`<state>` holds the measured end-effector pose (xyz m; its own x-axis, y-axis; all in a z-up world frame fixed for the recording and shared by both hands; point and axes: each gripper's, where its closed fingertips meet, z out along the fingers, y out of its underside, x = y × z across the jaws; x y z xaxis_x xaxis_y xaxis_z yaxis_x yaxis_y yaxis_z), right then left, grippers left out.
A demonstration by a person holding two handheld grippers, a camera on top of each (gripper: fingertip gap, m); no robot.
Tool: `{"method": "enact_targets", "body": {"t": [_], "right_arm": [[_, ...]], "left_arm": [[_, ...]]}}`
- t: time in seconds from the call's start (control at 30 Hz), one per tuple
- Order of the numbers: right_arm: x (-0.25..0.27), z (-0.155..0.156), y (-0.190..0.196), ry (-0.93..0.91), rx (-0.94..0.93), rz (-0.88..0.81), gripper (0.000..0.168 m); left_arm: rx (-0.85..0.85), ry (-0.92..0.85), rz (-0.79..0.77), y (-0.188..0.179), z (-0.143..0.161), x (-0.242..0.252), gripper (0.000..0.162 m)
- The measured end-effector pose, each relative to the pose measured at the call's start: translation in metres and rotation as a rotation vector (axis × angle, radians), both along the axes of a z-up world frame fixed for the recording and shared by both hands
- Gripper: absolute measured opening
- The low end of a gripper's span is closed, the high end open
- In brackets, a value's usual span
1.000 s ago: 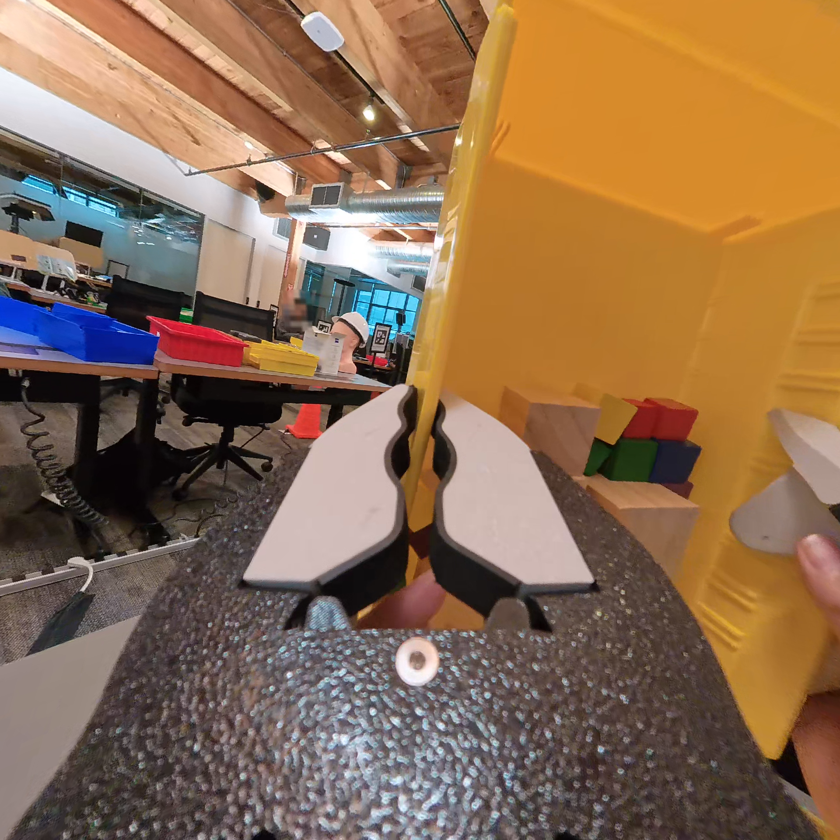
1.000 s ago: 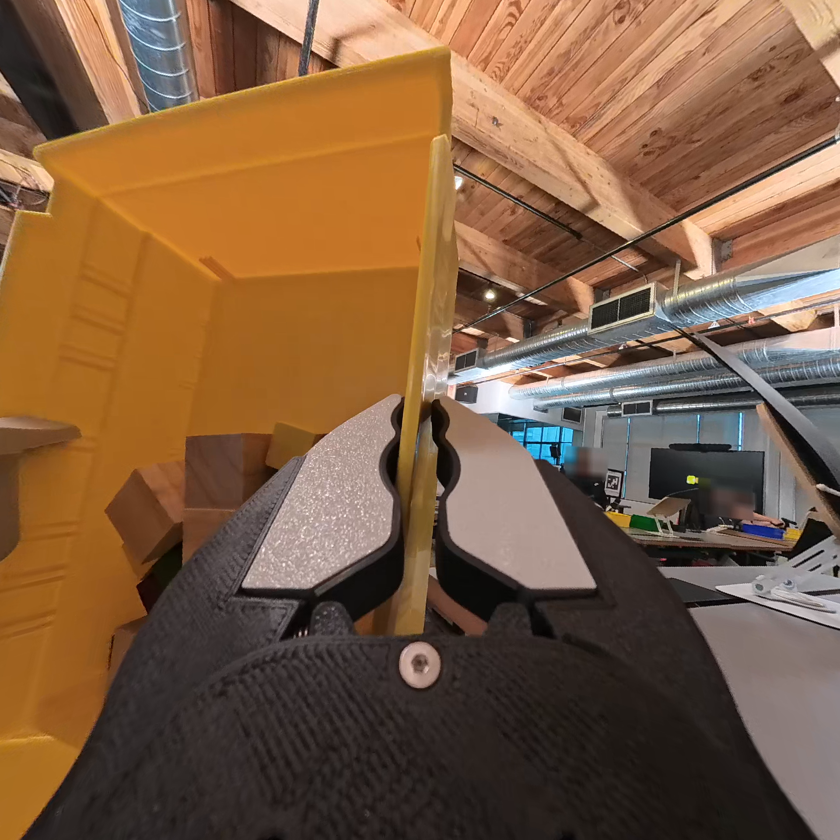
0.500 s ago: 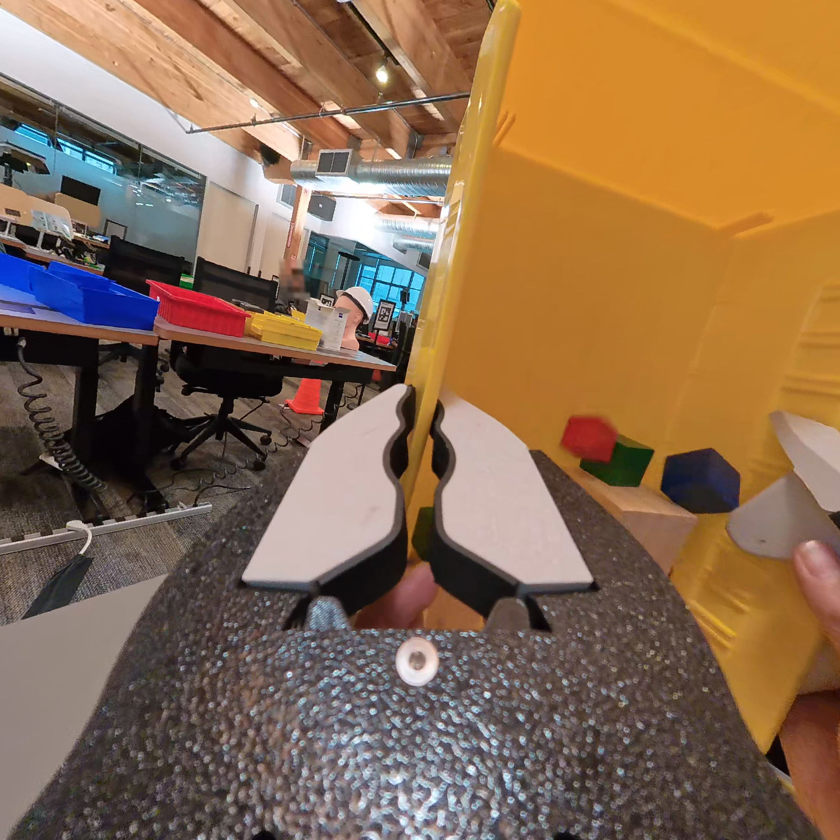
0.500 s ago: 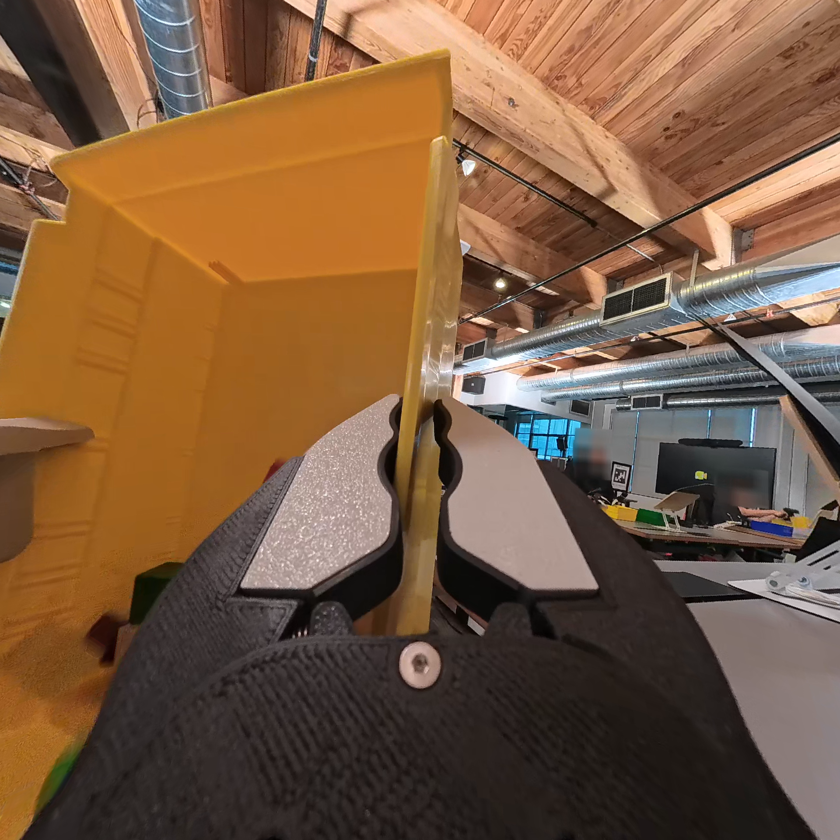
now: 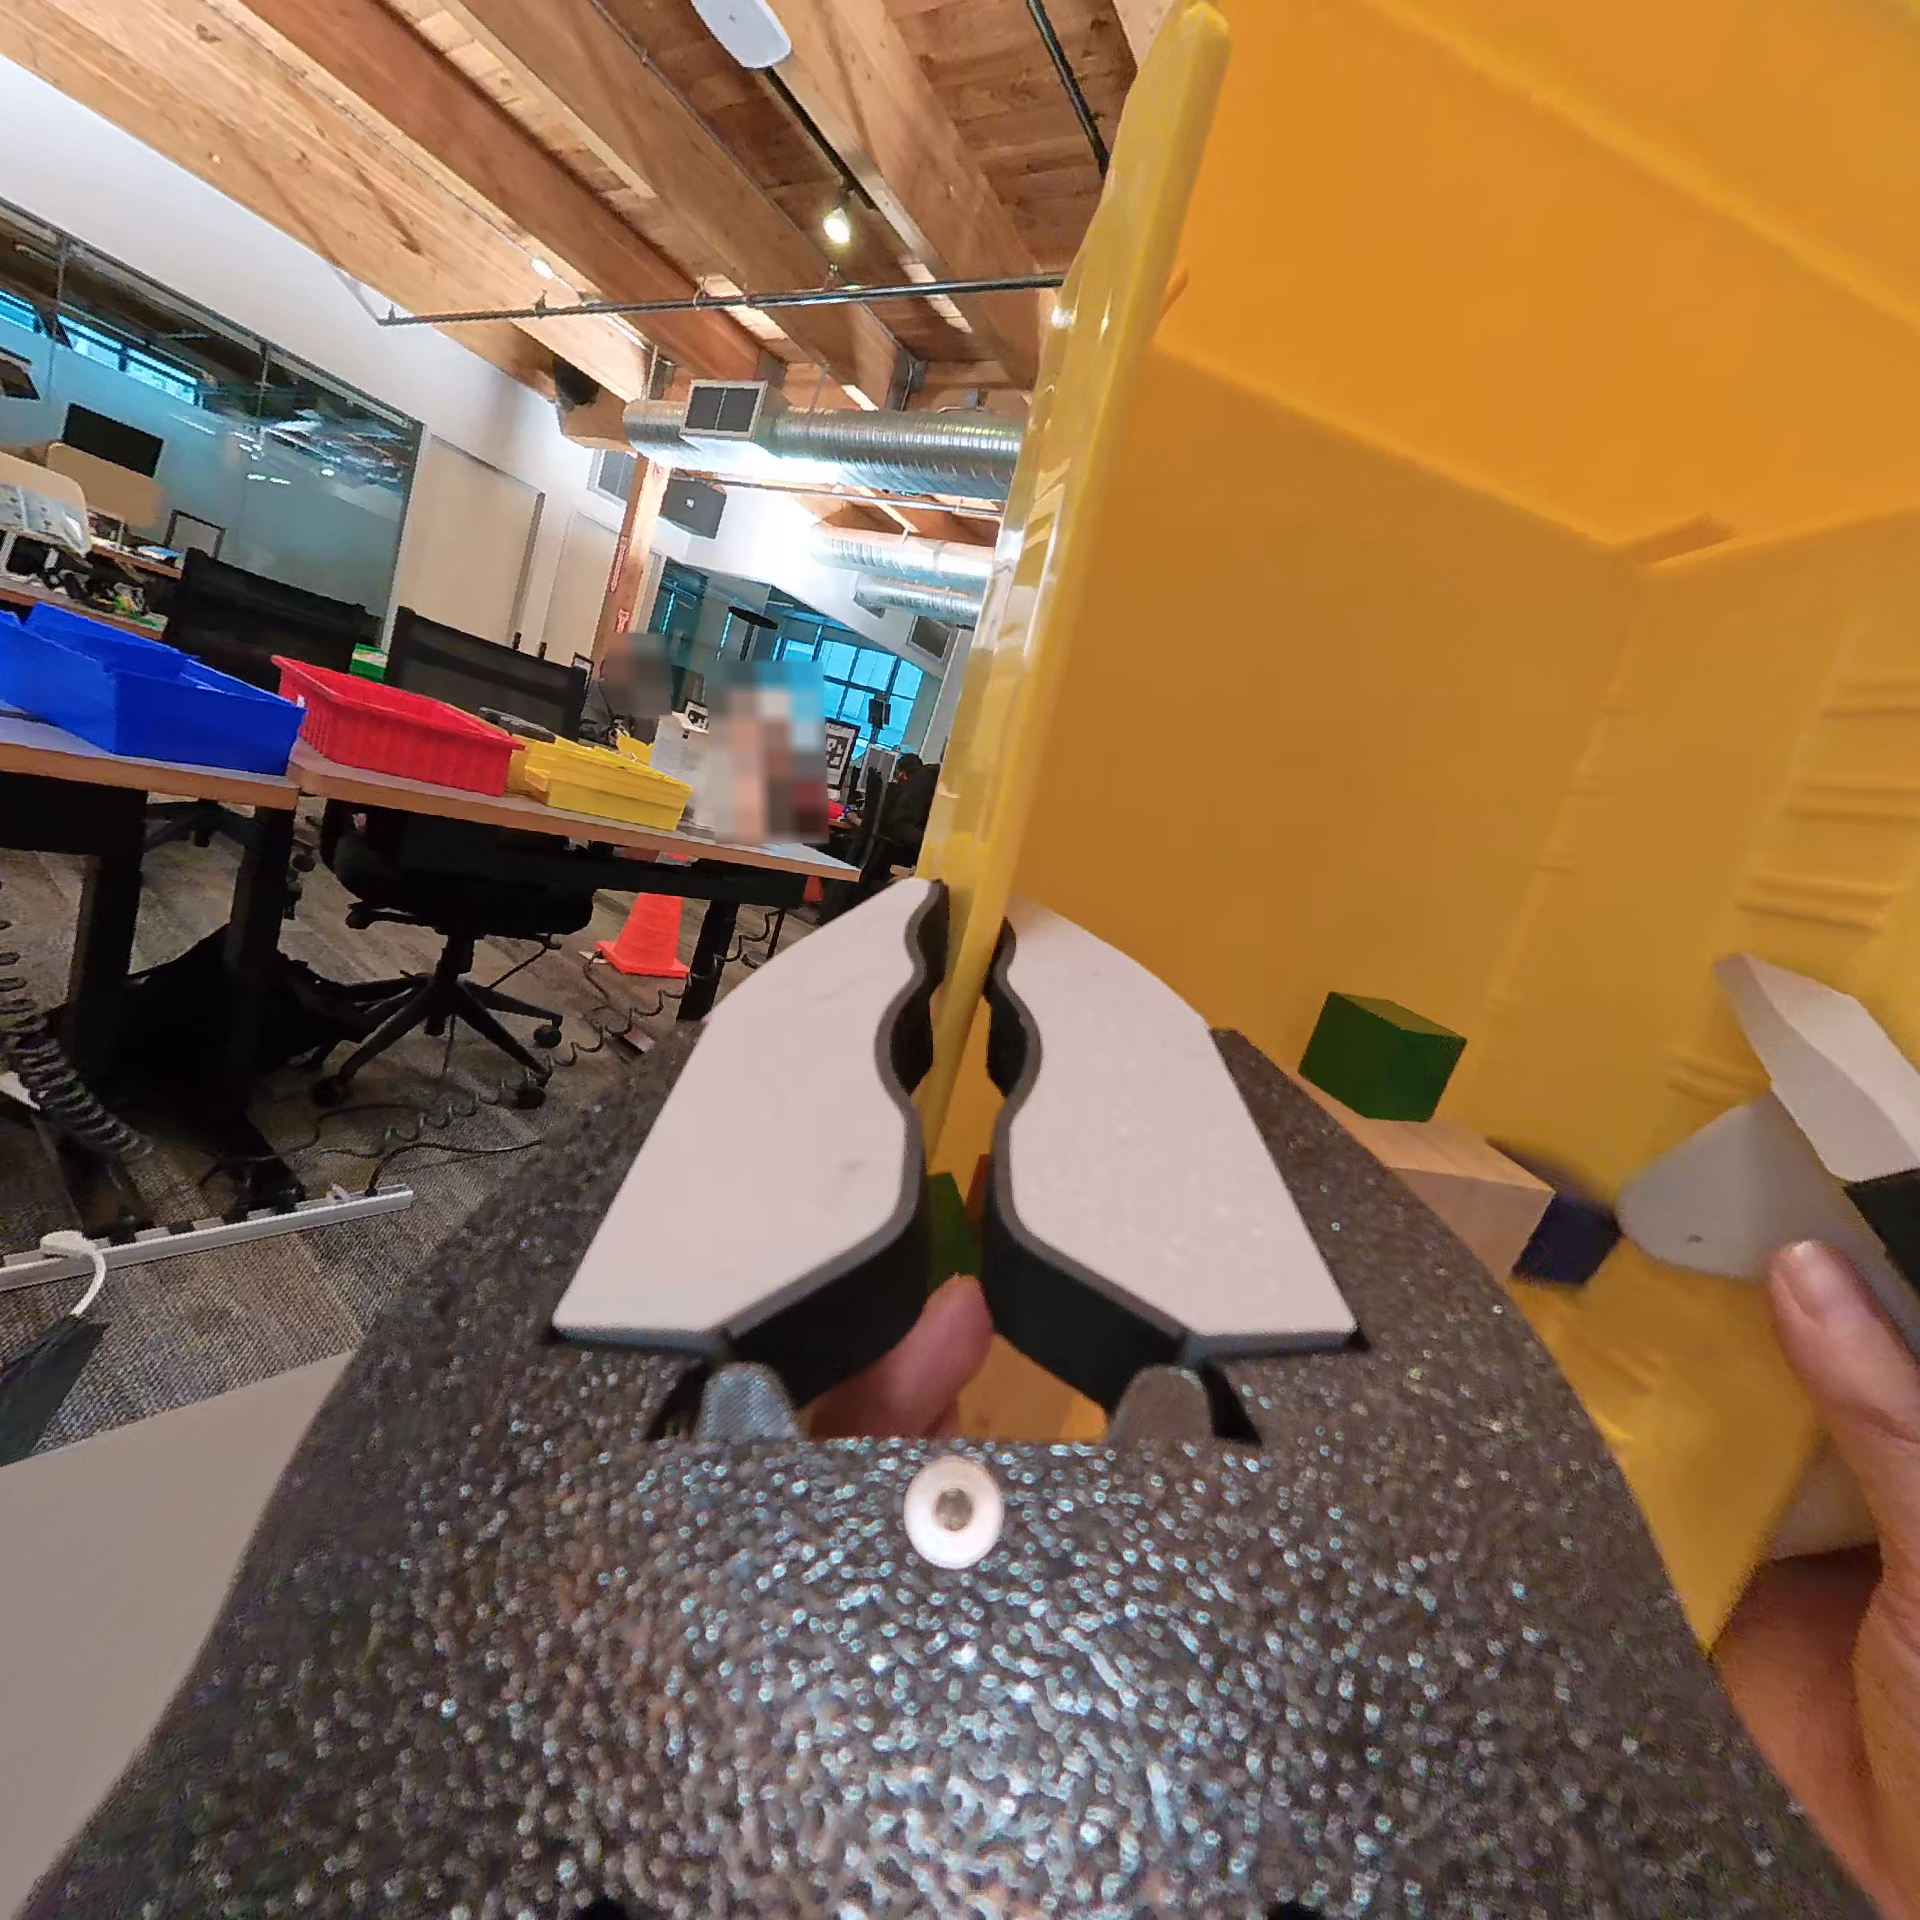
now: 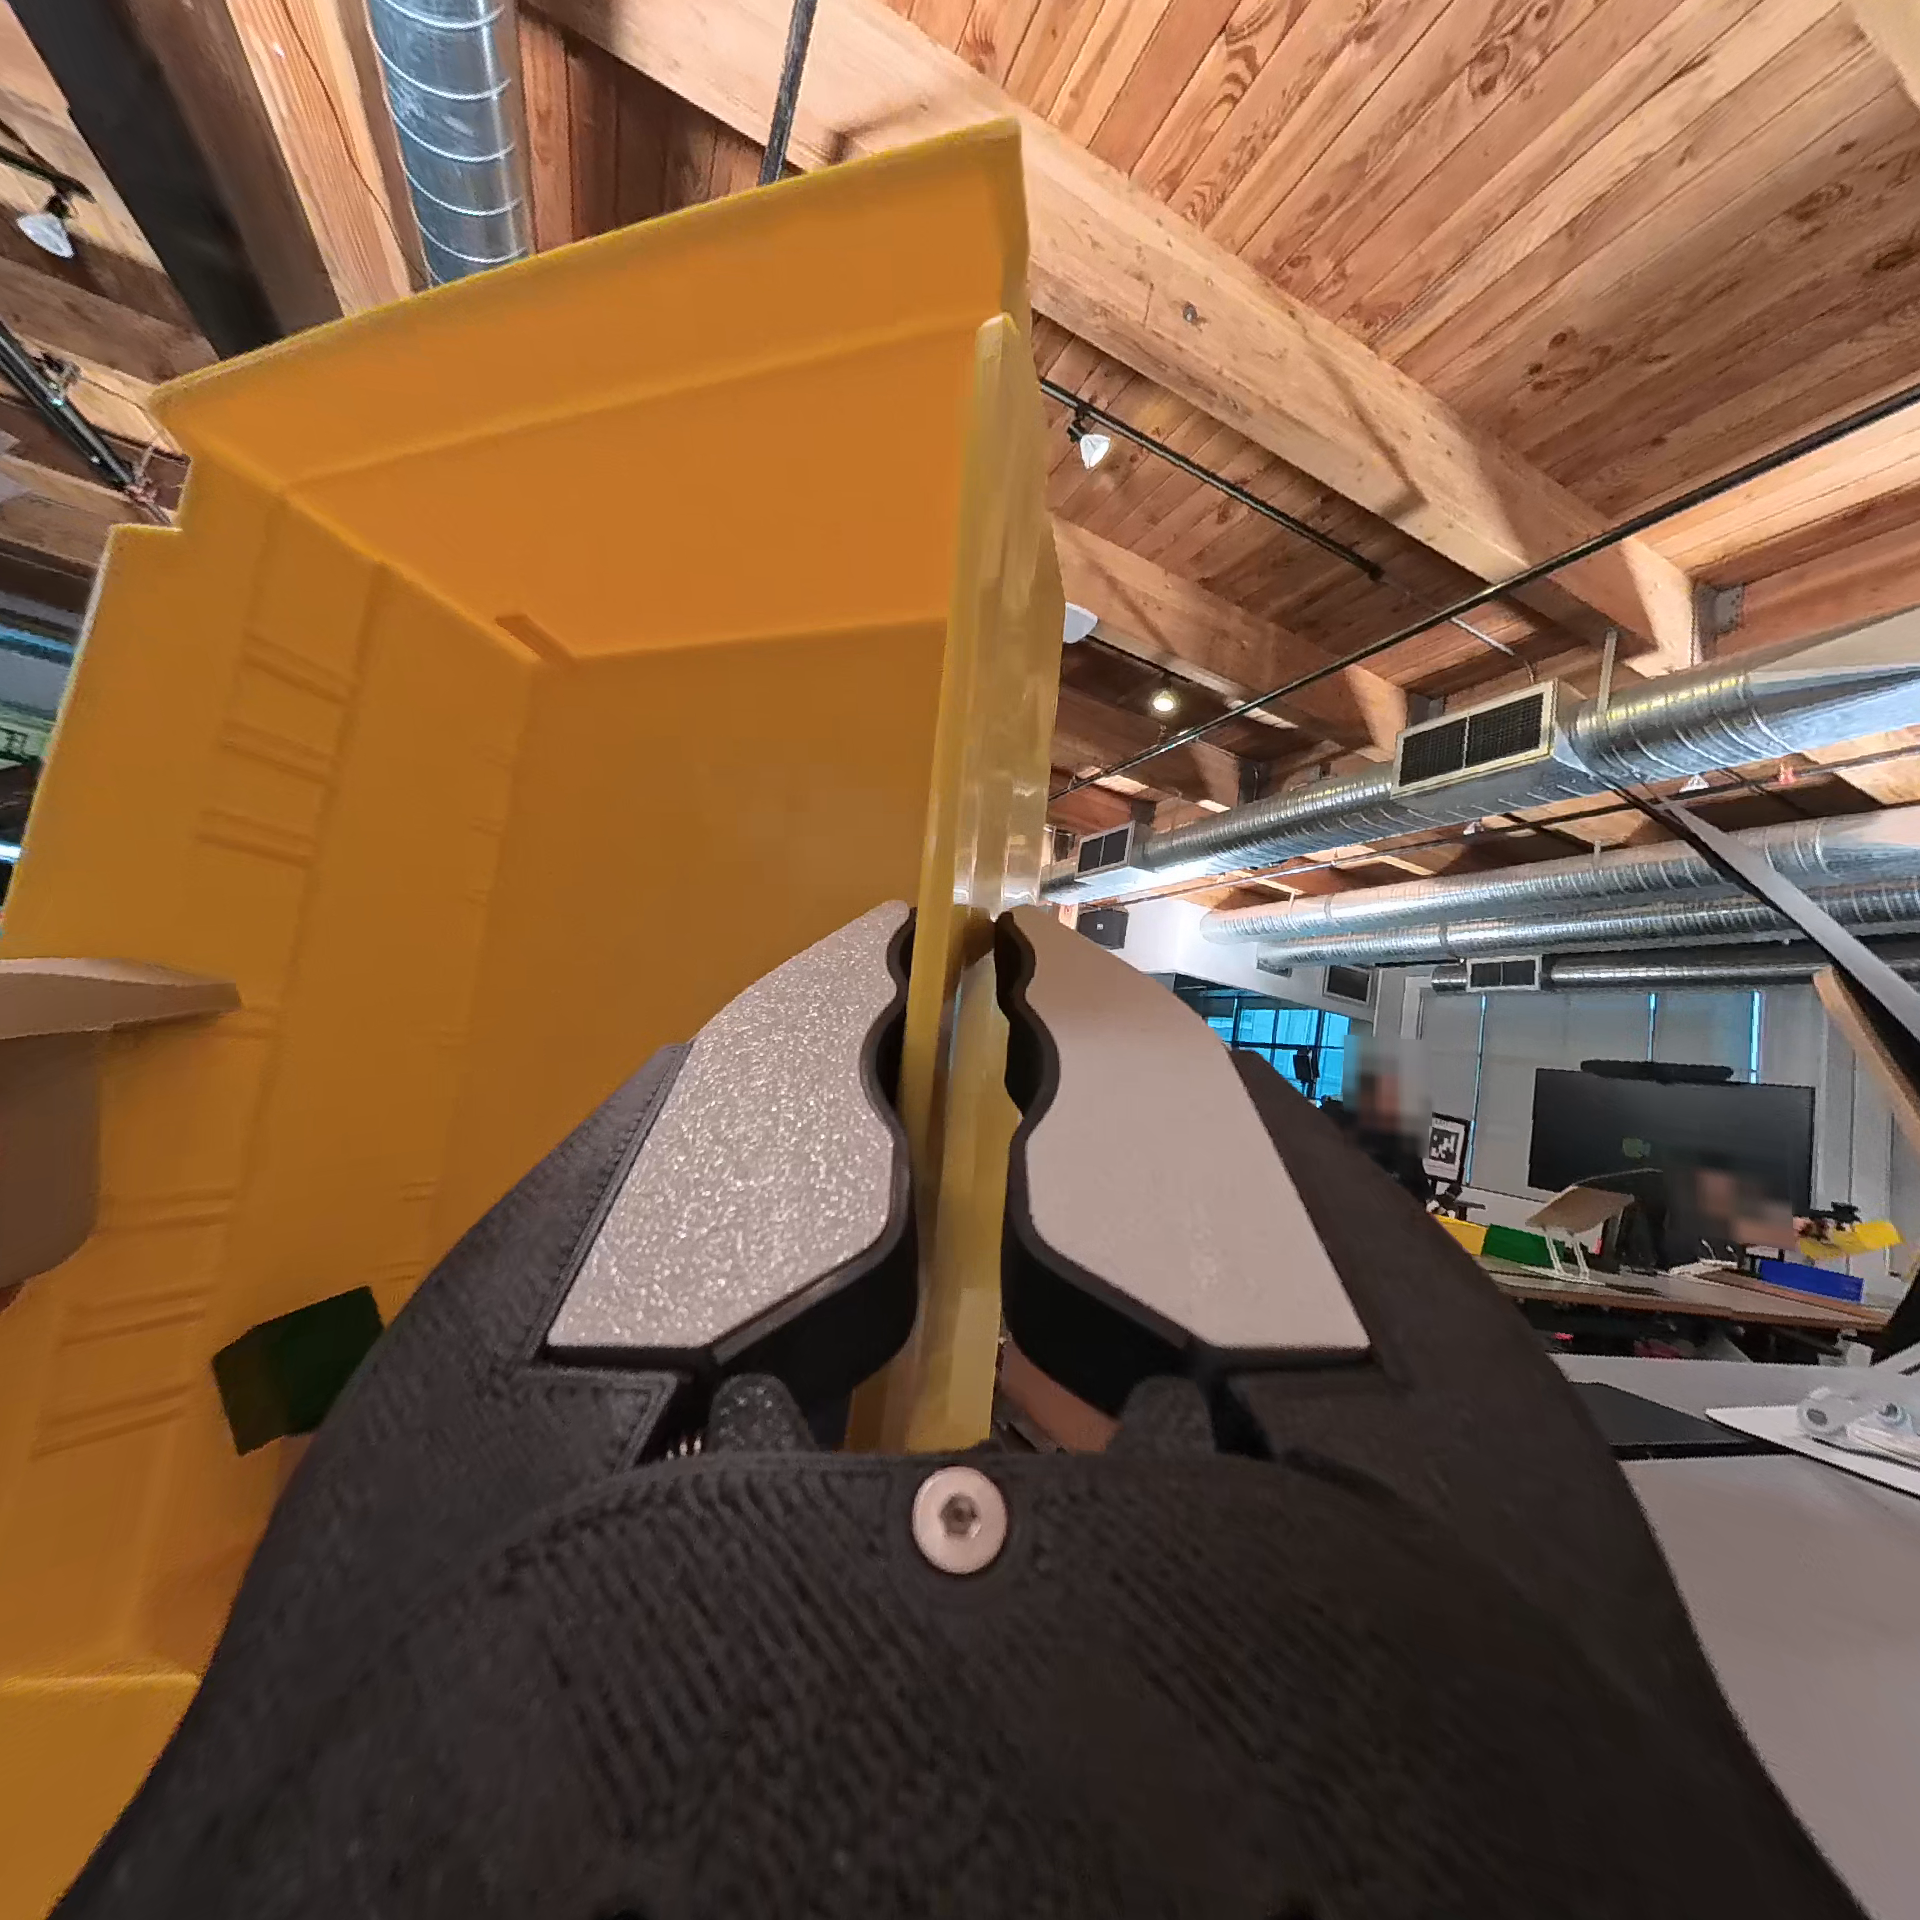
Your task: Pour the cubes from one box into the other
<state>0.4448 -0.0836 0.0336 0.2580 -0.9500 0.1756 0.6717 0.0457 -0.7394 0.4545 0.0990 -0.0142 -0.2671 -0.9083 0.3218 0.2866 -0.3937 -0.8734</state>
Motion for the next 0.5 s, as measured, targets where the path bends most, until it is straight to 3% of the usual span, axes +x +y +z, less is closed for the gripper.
{"method": "enact_targets", "body": {"t": [0.5], "right_arm": [[-0.012,0.008,0.001,-0.082,-0.052,-0.024,0.013]], "left_arm": [[-0.06,-0.063,-0.047,-0.003,0.0,0.0,0.004]]}}
